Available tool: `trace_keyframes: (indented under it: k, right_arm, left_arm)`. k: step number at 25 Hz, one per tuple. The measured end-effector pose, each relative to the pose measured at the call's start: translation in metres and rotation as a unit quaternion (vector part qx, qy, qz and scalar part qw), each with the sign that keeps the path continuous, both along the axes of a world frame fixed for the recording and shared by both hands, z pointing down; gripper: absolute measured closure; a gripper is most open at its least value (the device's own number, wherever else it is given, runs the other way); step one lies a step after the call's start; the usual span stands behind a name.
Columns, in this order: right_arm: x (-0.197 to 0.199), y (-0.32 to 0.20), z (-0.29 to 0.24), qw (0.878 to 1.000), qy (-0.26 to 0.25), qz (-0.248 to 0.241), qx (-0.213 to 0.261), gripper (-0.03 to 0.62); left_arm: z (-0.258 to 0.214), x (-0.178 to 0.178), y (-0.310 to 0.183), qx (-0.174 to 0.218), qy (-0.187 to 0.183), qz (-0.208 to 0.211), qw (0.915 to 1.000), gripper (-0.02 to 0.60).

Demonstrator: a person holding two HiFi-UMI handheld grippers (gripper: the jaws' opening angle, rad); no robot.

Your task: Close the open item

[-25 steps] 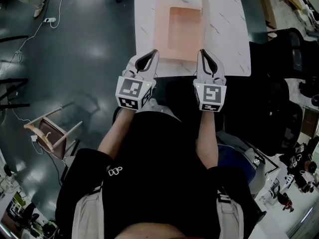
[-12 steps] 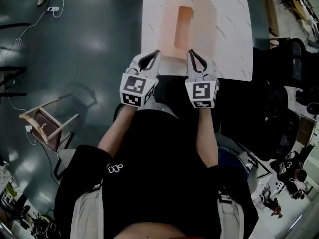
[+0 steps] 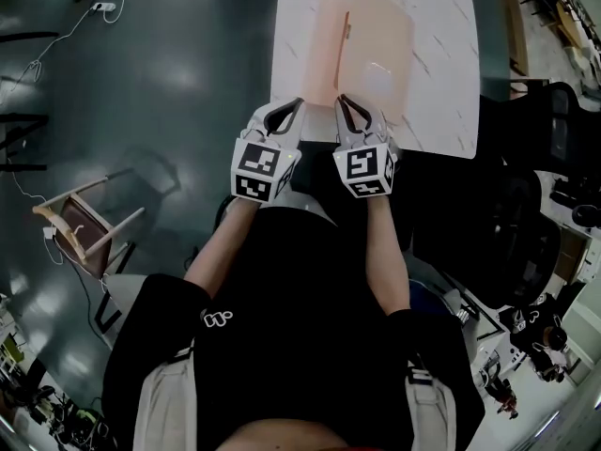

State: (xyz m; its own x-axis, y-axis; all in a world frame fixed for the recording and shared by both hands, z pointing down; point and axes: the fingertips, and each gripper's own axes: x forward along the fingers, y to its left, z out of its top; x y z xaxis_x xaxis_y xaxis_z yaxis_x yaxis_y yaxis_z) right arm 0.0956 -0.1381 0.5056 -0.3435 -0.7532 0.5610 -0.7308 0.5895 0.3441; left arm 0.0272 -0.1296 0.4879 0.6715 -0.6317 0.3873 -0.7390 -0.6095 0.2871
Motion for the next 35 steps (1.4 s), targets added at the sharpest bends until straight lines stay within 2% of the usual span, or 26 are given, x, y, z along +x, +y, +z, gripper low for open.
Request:
trace_keyframes:
  k: [11,19,35]
  right_arm:
    - [-0.021,0.001,0.036,0.997,0.027,-0.051,-0.05,0.574]
    - [-0.029,0.003,0.06,0.99,0.047,-0.093,-0.09,0.571]
    - [-0.036,0.007,0.093,0.977,0.069,-0.137,-0.151,0.562]
  left_arm:
    - [0.012,-0.001,0.003,-0.02,0.004,0.005,0.9998,0.581]
    - [0.016,-0.004,0.002,-0.026,0.004,0.004,0.9997,0.581]
    - [0.024,-0.012,-0.003,-0.035,0.006,-0.006,0.9994,0.581]
